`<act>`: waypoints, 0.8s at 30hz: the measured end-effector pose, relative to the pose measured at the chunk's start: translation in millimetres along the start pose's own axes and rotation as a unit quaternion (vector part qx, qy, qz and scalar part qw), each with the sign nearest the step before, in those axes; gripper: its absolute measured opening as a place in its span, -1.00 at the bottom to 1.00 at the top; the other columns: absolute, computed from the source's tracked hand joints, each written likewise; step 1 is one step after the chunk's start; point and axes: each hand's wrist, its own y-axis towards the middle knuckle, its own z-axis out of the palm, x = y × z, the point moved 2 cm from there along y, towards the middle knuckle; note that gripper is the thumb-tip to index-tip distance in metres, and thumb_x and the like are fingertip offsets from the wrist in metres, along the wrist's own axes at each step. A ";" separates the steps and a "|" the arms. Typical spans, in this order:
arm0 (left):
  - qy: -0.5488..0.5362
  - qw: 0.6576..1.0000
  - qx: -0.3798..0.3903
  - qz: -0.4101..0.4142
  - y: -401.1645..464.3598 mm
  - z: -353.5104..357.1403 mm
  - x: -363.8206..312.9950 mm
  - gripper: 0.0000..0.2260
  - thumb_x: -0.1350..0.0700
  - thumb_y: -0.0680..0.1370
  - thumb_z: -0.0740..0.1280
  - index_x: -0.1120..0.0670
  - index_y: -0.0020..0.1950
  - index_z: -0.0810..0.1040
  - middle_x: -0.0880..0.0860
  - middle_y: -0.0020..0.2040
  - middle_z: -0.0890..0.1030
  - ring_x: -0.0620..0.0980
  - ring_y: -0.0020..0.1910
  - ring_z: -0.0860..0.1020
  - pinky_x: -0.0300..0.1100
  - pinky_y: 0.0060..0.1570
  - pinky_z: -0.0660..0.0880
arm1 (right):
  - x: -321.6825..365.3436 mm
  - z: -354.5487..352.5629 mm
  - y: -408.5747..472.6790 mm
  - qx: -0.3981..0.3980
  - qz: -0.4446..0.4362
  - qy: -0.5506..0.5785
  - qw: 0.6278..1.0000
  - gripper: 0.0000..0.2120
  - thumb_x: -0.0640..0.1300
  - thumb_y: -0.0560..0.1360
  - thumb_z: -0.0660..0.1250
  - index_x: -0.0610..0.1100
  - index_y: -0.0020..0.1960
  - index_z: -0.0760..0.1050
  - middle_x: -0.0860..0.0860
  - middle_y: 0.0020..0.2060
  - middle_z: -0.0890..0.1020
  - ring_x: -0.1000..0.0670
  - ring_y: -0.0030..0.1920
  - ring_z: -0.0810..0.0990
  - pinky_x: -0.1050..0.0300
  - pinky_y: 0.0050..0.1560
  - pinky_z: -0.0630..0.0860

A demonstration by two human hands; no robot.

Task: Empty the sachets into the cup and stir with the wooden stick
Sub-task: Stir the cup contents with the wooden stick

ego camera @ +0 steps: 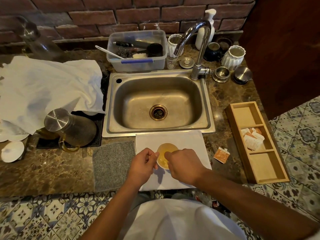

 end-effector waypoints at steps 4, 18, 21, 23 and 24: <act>0.001 1.000 0.002 0.006 -0.4 0.0 0.7 -0.77 0.04 0.64 0.33 0.11 -0.17 0.52 0.00 -0.42 0.62 -0.12 -0.47 0.51 -0.15 -0.37 0.48 | -0.6 1.2 6.3 -0.009 0.005 0.012 1.000 -0.78 -0.01 0.60 0.29 -0.04 0.20 0.54 -0.08 -0.04 0.69 -0.14 -0.10 0.64 0.14 -0.16 0.29; -0.027 1.000 -0.001 -0.006 -2.9 0.7 1.7 -0.75 0.01 0.64 0.33 0.13 -0.17 0.52 0.07 -0.41 0.63 0.00 -0.47 0.50 -0.04 -0.36 0.47 | -33.3 -1.8 -9.2 -0.072 0.016 -0.049 0.996 -0.90 -0.03 0.43 0.50 -0.03 -0.15 0.63 0.00 -0.43 0.64 -0.03 -0.52 0.38 0.21 -0.39 0.22; -0.030 1.000 -0.004 -0.002 -4.4 0.7 -0.1 -0.75 0.02 0.64 0.33 0.13 -0.17 0.52 0.05 -0.41 0.62 -0.02 -0.47 0.50 -0.05 -0.36 0.47 | -26.4 -4.3 -12.2 -0.088 0.007 -0.045 0.995 -0.82 0.05 0.48 0.41 -0.06 -0.11 0.62 -0.02 -0.33 0.69 -0.06 -0.44 0.54 0.23 -0.39 0.16; -0.032 0.999 -0.007 0.002 -5.0 0.5 -1.8 -0.75 0.04 0.64 0.33 0.16 -0.17 0.52 0.04 -0.42 0.62 -0.03 -0.47 0.49 -0.08 -0.37 0.46 | -22.2 -5.1 -13.0 -0.066 0.003 -0.021 0.998 -0.75 0.08 0.56 0.30 -0.08 0.06 0.60 -0.05 -0.17 0.71 -0.08 -0.28 0.60 0.18 -0.28 0.23; -0.035 0.999 -0.009 0.003 -5.1 0.5 -2.5 -0.74 0.04 0.64 0.33 0.17 -0.17 0.52 0.04 -0.42 0.61 -0.03 -0.47 0.49 -0.08 -0.37 0.46 | -21.8 -4.2 -12.7 -0.056 0.004 -0.006 0.998 -0.72 0.09 0.58 0.25 -0.08 0.11 0.58 -0.06 -0.12 0.71 -0.09 -0.22 0.62 0.17 -0.23 0.25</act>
